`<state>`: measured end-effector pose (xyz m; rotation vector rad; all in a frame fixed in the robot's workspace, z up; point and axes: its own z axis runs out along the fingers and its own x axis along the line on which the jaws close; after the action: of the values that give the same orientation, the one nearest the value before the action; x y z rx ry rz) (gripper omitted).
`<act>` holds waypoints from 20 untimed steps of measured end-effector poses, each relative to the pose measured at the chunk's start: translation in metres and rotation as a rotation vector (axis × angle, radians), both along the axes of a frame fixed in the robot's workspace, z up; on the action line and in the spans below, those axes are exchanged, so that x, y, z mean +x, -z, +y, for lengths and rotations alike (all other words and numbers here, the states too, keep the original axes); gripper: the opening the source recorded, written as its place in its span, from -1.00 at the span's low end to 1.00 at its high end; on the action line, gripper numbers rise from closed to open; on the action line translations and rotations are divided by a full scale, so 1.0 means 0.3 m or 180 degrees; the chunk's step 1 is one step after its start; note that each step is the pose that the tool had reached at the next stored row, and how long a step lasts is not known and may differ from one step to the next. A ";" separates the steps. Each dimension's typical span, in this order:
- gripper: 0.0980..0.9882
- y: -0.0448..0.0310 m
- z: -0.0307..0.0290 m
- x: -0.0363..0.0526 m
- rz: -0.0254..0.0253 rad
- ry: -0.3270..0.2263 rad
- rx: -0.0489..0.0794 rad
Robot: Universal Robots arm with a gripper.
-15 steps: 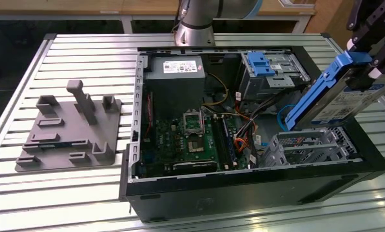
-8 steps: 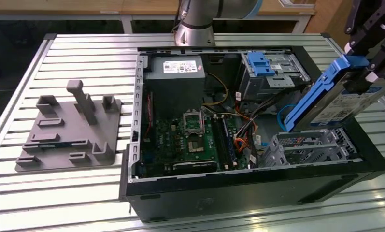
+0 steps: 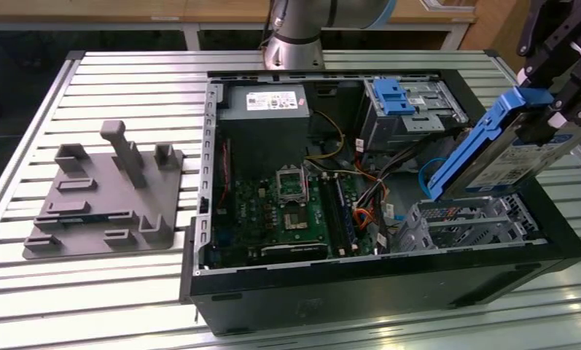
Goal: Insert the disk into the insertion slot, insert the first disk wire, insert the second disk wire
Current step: 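Insert the disk into the insertion slot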
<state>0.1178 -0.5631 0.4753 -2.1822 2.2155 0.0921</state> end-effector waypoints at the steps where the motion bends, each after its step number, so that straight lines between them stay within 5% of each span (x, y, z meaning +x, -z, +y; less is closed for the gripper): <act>1: -0.40 0.001 0.000 0.000 0.0000 0.0000 0.0000; 20: -0.40 0.029 0.000 0.003 0.0000 -0.0012 -0.0002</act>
<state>0.1186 -0.5631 0.4666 -2.1869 2.2117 0.0916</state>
